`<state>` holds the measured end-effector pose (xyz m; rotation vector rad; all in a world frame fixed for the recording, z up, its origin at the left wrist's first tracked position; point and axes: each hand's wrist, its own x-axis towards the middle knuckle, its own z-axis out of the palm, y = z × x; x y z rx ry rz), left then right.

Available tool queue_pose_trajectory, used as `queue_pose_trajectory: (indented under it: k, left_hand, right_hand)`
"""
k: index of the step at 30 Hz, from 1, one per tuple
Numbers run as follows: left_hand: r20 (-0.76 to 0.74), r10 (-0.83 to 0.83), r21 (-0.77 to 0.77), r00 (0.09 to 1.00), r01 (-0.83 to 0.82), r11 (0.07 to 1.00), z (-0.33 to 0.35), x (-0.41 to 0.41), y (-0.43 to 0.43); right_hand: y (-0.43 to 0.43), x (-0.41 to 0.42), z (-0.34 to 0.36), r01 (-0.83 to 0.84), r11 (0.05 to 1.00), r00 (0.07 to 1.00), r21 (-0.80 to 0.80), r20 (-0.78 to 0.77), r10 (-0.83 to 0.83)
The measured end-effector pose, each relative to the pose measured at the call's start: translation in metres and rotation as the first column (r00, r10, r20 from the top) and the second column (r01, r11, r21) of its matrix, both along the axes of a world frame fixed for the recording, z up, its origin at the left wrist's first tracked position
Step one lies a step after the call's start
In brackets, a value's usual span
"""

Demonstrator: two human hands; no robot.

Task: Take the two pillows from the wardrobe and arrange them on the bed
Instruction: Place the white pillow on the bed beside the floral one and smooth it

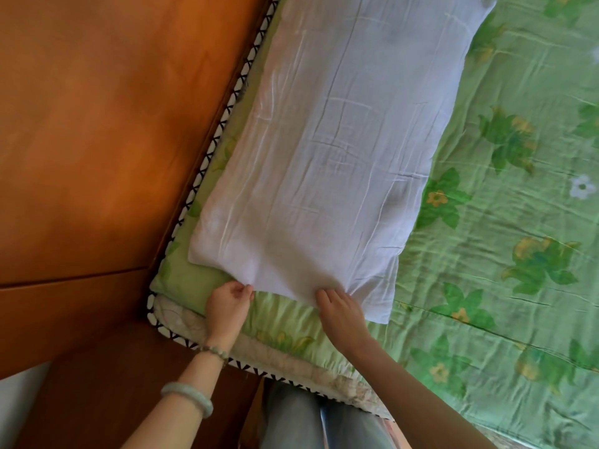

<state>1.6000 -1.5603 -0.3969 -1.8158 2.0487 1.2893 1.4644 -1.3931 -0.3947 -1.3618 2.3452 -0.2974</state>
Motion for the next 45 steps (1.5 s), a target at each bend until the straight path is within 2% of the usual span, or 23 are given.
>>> queue_pose_trajectory:
  k: [2,4,5,7,9,11,14,16,18,20,22,24,25,27,30,32,34,37,41,43,45]
  left_hand:
    - [0.07,-0.19,-0.147,0.979,0.199,0.969,0.012,-0.004,-0.001]
    - [0.101,-0.319,-0.344,0.942,0.334,0.877,0.028,-0.007,-0.007]
    - [0.102,-0.397,-0.462,0.912,0.396,0.793,0.036,-0.009,-0.01]
    - [0.095,-0.597,-0.644,0.797,0.506,0.574,0.042,-0.017,-0.013]
    - [0.155,-0.71,-0.676,0.687,0.598,0.43,0.04,-0.04,-0.016]
    - [0.241,-0.748,-0.626,0.618,0.688,0.367,0.03,-0.061,-0.019]
    - [0.372,-0.768,-0.471,0.521,0.819,0.327,0.003,-0.067,-0.036]
    - [0.452,-0.763,-0.403,0.462,0.869,0.288,-0.017,-0.052,-0.056]
    - [0.498,-0.745,-0.369,0.445,0.886,0.282,-0.032,-0.035,-0.074]
    - [0.507,-0.72,-0.356,0.475,0.876,0.327,-0.035,-0.023,-0.087]
    - [0.498,-0.68,-0.381,0.538,0.84,0.385,-0.027,-0.017,-0.094]
    - [0.459,-0.646,-0.436,0.61,0.788,0.434,-0.014,-0.022,-0.097]
    - [0.429,-0.647,-0.473,0.63,0.767,0.433,-0.005,-0.033,-0.098]
    - [0.365,-0.698,-0.547,0.617,0.748,0.375,0.009,-0.073,-0.097]
    - [0.331,-0.775,-0.63,0.539,0.737,0.244,0.018,-0.145,-0.091]
    - [0.375,-0.782,-0.643,0.498,0.747,0.168,0.013,-0.182,-0.089]
    - [0.418,-0.773,-0.617,0.477,0.774,0.144,0.0,-0.2,-0.095]
    - [0.473,-0.774,-0.533,0.422,0.836,0.13,-0.029,-0.191,-0.118]
    - [0.518,-0.752,-0.471,0.408,0.87,0.148,-0.045,-0.174,-0.15]
    - [0.532,-0.739,-0.465,0.413,0.872,0.153,-0.039,-0.172,-0.161]
    - [0.523,-0.691,-0.509,0.499,0.833,0.216,-0.026,-0.175,-0.17]
  right_hand:
    - [-0.01,-0.002,0.01,0.034,0.999,0.999,-0.011,0.038,-0.034]
    - [-0.021,-0.006,0.023,0.076,0.992,0.996,-0.103,0.059,-0.07]
    - [-0.027,-0.008,0.028,0.091,0.981,0.995,-0.171,0.041,-0.085]
    - [-0.041,-0.012,0.032,0.117,0.945,0.99,-0.304,-0.034,-0.134]
    - [-0.059,-0.017,0.027,0.109,0.942,0.982,-0.318,-0.11,-0.151]
    - [-0.074,-0.019,0.014,0.08,0.961,0.982,-0.264,-0.147,-0.122]
    - [-0.068,-0.027,-0.018,0.035,0.982,0.984,-0.186,-0.163,-0.066]
    - [-0.045,-0.038,-0.041,0.064,0.991,0.98,-0.12,-0.18,-0.085]
    - [-0.014,-0.049,-0.055,0.13,0.991,0.97,-0.028,-0.202,-0.133]
    - [0.015,-0.058,-0.059,0.232,0.971,0.951,0.048,-0.222,-0.216]
    - [0.037,-0.066,-0.051,0.399,0.914,0.904,0.077,-0.196,-0.379]
    - [0.043,-0.075,-0.031,0.532,0.845,0.842,0.055,-0.132,-0.522]
    - [0.036,-0.08,-0.021,0.546,0.838,0.833,0.006,-0.108,-0.543]
    - [0.001,-0.093,-0.001,0.494,0.862,0.858,-0.116,-0.094,-0.505]
    - [-0.075,-0.107,0.013,0.356,0.901,0.905,-0.249,-0.149,-0.399]
    - [-0.114,-0.112,0.007,0.241,0.94,0.925,-0.24,-0.236,-0.297]
    - [-0.127,-0.122,-0.009,0.162,0.97,0.933,-0.182,-0.291,-0.211]
    - [-0.106,-0.148,-0.037,0.157,0.986,0.944,-0.06,-0.284,-0.168]
    - [-0.054,-0.178,-0.053,0.282,0.957,0.913,0.063,-0.323,-0.248]
    - [-0.03,-0.19,-0.048,0.408,0.902,0.887,0.139,-0.293,-0.356]
    - [-0.019,-0.203,-0.034,0.551,0.823,0.82,0.141,-0.277,-0.501]
